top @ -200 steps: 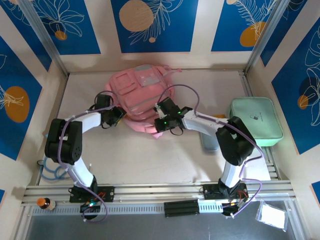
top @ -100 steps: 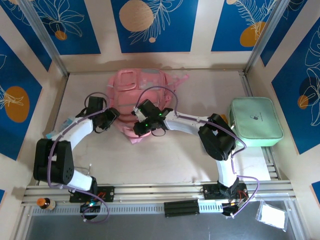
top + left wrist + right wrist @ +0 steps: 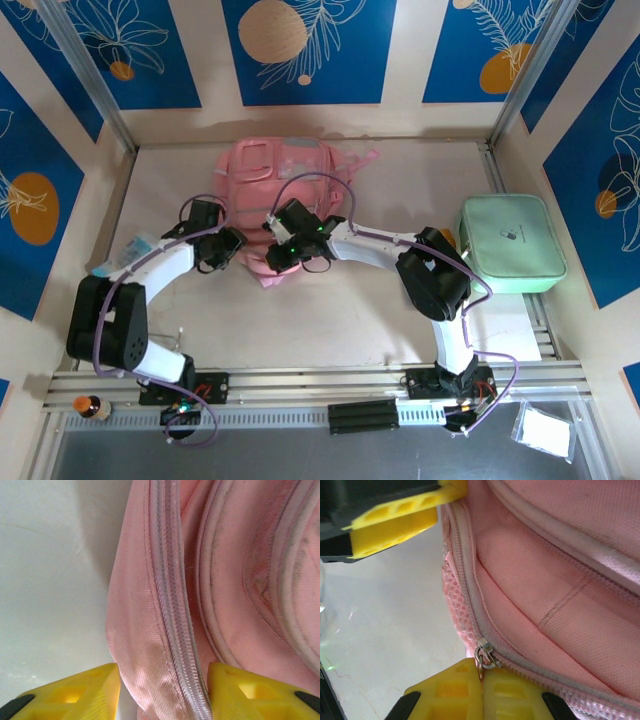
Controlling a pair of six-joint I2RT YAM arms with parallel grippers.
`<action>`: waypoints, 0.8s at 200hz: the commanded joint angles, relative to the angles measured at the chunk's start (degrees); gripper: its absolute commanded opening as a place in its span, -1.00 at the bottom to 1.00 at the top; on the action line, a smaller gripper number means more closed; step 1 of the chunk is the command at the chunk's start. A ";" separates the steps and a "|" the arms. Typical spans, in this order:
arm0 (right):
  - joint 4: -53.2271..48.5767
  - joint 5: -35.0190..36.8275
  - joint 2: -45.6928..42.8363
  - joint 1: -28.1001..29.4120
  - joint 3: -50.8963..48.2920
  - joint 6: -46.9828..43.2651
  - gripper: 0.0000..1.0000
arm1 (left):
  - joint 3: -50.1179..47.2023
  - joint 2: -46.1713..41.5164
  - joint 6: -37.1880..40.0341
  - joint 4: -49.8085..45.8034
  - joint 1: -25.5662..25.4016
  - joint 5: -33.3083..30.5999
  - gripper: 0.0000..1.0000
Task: Pack the student bag
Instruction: Zip the student bag at the top-center of the table.
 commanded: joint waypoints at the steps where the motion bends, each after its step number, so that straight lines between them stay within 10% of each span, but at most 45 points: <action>1: -1.58 -1.31 0.43 1.24 1.87 -0.46 -1.00 | 0.94 1.86 -0.86 1.02 -0.71 0.15 -0.05; 66: -3.66 0.68 -0.06 1.37 1.61 -1.66 -1.00 | 2.31 6.04 -0.42 2.67 -0.72 0.58 -0.10; 160: -6.62 12.42 -9.69 -5.08 -11.54 -6.96 -1.00 | 3.93 6.56 5.33 -2.58 -0.44 -8.10 -0.95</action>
